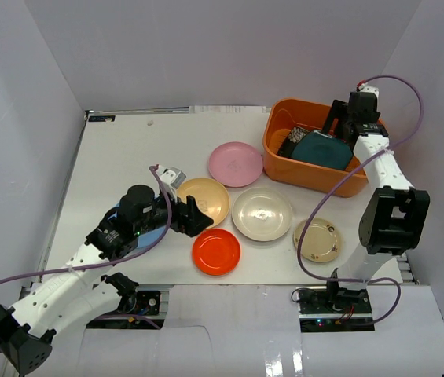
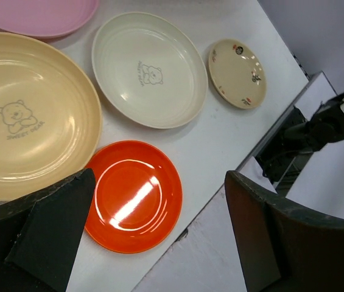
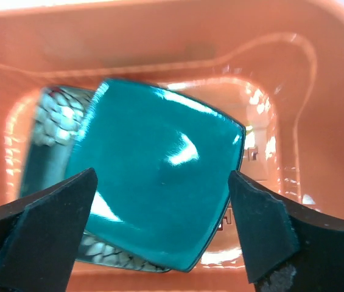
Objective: Place the plates into the plastic bin on the countertop
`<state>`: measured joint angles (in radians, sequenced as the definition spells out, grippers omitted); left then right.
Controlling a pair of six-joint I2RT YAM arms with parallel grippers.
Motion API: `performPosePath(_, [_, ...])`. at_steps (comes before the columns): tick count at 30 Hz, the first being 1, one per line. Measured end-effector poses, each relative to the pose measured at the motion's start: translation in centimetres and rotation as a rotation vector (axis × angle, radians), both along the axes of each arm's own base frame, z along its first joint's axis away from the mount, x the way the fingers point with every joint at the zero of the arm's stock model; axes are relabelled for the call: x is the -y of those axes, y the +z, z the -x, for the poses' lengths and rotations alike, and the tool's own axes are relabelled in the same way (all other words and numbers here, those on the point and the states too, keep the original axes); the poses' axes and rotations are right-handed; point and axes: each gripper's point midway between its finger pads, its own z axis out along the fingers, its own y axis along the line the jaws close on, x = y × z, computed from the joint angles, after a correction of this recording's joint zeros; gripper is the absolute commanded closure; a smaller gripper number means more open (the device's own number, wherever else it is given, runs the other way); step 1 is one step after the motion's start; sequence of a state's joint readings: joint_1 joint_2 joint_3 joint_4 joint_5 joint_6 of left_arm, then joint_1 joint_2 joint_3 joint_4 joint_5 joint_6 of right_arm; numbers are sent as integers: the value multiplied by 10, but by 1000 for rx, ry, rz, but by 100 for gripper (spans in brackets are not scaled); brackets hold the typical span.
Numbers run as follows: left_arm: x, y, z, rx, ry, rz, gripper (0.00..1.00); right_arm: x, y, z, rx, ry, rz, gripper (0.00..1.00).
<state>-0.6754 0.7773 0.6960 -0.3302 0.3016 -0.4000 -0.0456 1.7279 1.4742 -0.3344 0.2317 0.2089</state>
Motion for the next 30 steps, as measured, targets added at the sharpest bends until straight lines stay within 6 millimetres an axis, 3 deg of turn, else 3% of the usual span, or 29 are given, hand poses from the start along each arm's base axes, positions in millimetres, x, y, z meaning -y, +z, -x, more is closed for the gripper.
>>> performPosePath(4, [-11,-1,-14,12,85,-23,2,-15,43,6,96,-2,54,0])
performPosePath(5, [-15,-1,-17,15,107,-27,2,-23,57,8,131,5,68,3])
performPosePath(6, [-19,0,-20,22,131,-30,2,-34,68,11,165,22,78,14])
performPosePath(8, [-26,2,-25,35,173,-33,2,-73,89,21,229,116,79,27])
performPosePath(9, [-29,4,-28,45,194,-33,2,-97,99,27,265,176,68,47])
performPosePath(12, [-39,8,-35,67,252,-33,3,-169,107,50,314,364,39,58])
performPosePath(14, [-44,9,-39,77,286,-36,3,-215,92,69,293,483,26,62])
performPosePath(16, [-48,9,-43,80,308,-42,4,-248,63,90,240,581,18,61])
performPosePath(19, [-51,4,-47,70,329,-58,6,-282,-2,138,94,741,14,52])
performPosePath(21, [-52,-2,-50,55,344,-78,6,-287,-47,176,-29,832,15,42])
performPosePath(24, [-55,-12,-54,24,373,-106,8,-282,-89,223,-178,926,18,35])
performPosePath(30, [-66,-37,-61,-85,492,-147,7,-282,-103,271,-245,1061,-24,37])
